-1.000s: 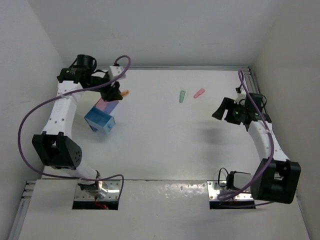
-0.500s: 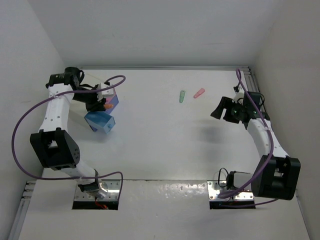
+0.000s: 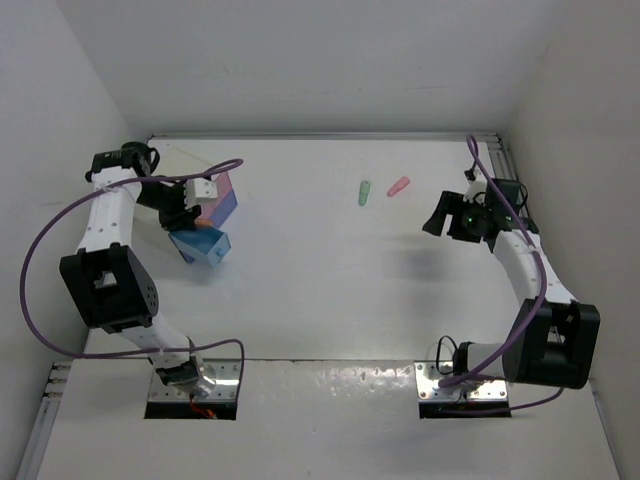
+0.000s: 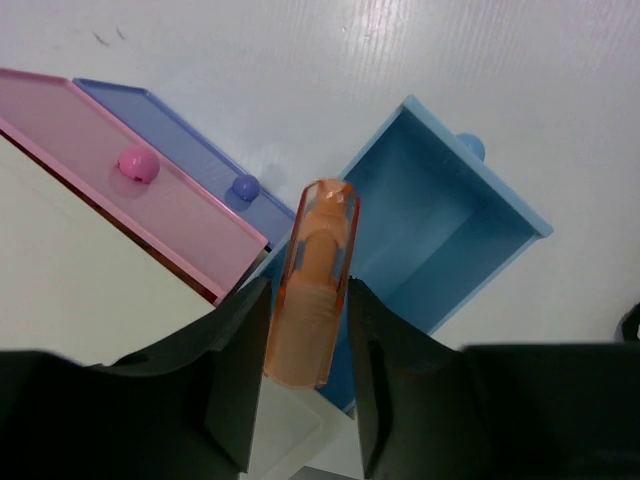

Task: Sort the stationery into containers
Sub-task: Place the stationery in the drawer, then pick up the stationery from the center of the board.

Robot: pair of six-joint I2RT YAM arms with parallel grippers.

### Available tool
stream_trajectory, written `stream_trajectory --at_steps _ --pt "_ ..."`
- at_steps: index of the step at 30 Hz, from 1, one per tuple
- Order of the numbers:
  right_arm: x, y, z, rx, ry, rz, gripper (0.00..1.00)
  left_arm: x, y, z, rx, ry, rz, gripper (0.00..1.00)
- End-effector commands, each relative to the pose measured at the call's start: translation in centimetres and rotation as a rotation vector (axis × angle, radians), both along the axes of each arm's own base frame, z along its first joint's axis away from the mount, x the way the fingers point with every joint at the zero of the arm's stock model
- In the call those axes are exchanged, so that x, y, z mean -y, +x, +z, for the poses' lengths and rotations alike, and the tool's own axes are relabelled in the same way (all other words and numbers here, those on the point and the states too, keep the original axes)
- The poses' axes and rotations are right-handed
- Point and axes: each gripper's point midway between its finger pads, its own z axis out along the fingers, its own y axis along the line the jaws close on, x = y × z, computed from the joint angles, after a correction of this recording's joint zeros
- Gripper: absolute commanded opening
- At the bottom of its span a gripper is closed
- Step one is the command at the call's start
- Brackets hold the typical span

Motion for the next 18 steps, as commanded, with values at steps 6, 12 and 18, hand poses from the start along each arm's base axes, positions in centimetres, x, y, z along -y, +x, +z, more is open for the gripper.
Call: stream_trajectory --at_steps 6,12,18 --pt "3.1 3.6 2.2 0.096 -0.213 0.057 0.76 0.1 1.9 3.4 0.073 -0.078 0.052 0.66" --pt "5.7 6.0 2.1 0.115 -0.435 0.242 0.68 3.8 4.3 9.7 0.141 -0.297 0.119 0.8" --pt "7.6 7.4 0.5 0.086 -0.594 0.647 0.67 8.3 4.0 13.3 0.11 -0.462 0.094 0.8"
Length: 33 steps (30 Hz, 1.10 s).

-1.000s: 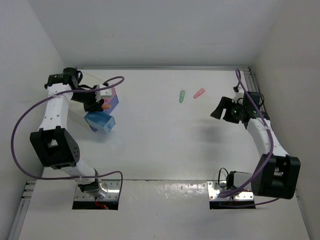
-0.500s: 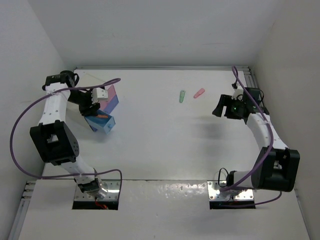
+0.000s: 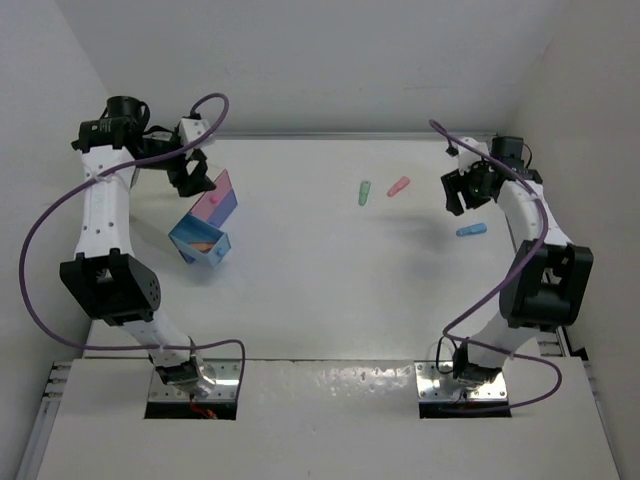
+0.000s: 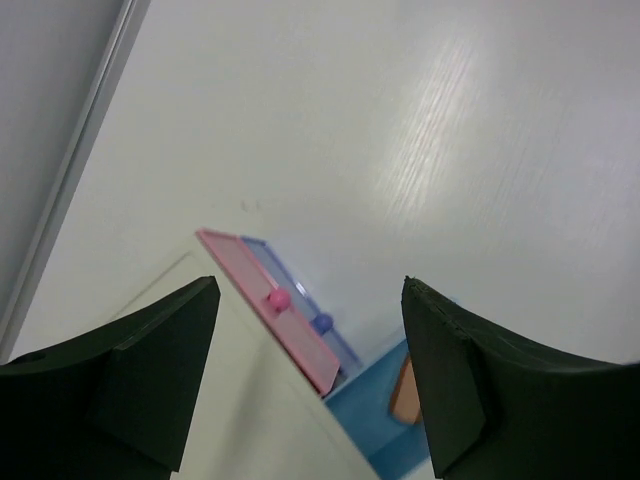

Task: Sort the stationery into containers
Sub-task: Pick up the stationery from the center of the board.

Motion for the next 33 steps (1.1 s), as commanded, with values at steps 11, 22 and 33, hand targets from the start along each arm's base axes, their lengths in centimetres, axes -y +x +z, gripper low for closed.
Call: stream_trajectory --at_steps 11,22,33 --pt "6.1 1.0 -5.6 -0.136 -0.339 0.762 0.81 7.3 -2.2 3.3 -0.052 -0.266 -0.071 0.8" --pt "7.0 1.7 -9.6 -0.223 -0.366 0.986 0.75 7.9 -1.7 1.8 -0.095 -0.273 -0.044 0.8" --pt "7.2 1.1 -12.7 -0.299 -0.399 1.082 0.57 7.6 -1.4 1.3 -0.1 -0.282 -0.007 0.8"
